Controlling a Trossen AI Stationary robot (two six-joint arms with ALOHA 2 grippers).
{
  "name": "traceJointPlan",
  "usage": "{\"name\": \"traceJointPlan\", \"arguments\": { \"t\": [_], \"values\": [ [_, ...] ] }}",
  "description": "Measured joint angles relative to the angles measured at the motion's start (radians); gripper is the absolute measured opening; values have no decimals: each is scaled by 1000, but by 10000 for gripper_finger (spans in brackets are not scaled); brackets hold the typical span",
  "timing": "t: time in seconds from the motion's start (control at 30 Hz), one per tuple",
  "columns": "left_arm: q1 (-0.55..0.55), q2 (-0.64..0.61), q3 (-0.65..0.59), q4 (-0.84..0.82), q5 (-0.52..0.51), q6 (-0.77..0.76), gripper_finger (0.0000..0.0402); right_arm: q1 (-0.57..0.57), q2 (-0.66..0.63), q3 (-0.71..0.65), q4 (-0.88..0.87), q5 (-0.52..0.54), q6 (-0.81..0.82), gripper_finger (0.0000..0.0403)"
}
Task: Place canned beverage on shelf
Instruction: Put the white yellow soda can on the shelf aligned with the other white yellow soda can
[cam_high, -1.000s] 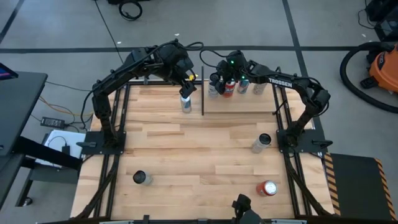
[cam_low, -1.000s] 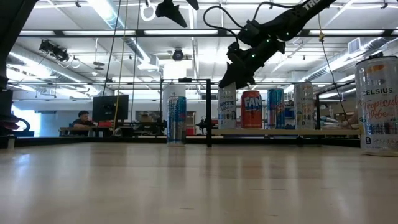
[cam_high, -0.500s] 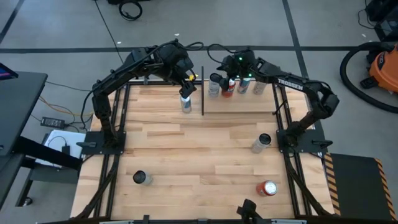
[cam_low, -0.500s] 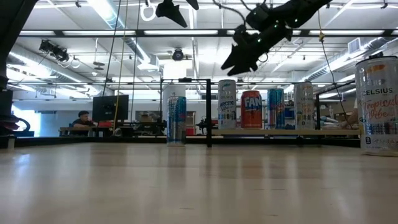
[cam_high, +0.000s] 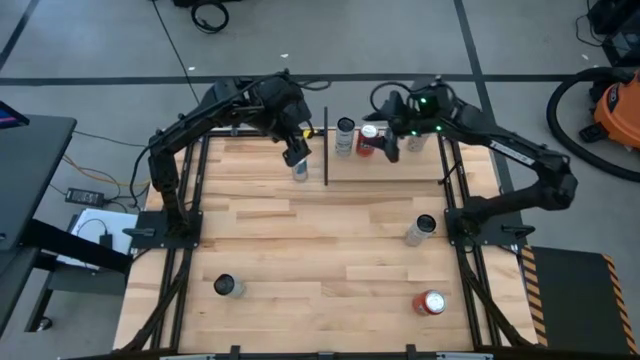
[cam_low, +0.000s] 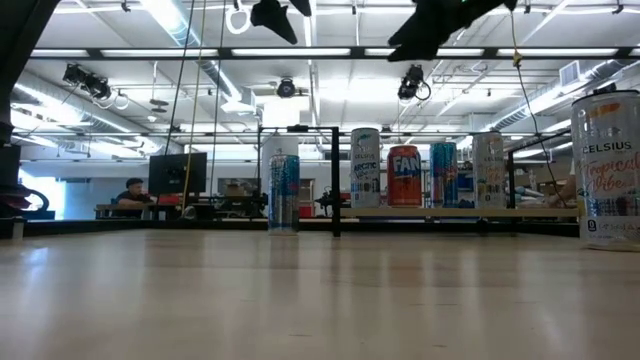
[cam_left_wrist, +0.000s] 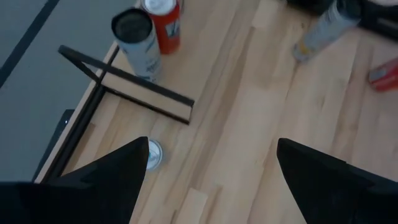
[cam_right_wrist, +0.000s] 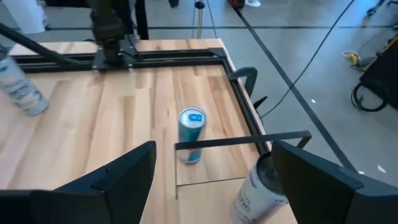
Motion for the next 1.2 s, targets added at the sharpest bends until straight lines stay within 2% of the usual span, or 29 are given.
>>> {"name": "traceJointPlan", "arguments": {
  "t": [0.27, 0.57, 0.73, 0.97, 1.2],
  "values": [
    [-5, 0, 0, -48, -1, 32, 357, 55, -82, 0, -141, 1, 23, 326],
    [-67, -1, -45, -53, 0, 15, 357, 146, -98, 0, -383, 7, 51, 326],
    [-100, -2, -126, -21, 1, 9, 357, 210, -108, 0, -511, 94, 114, 326],
    [-121, 0, -246, 86, 1, 2, 357, 304, -169, 0, -684, 184, 324, 326],
    [-123, 0, -287, 185, 1, 24, 357, 415, -243, 0, -865, 306, 570, 326]
  ]
}}
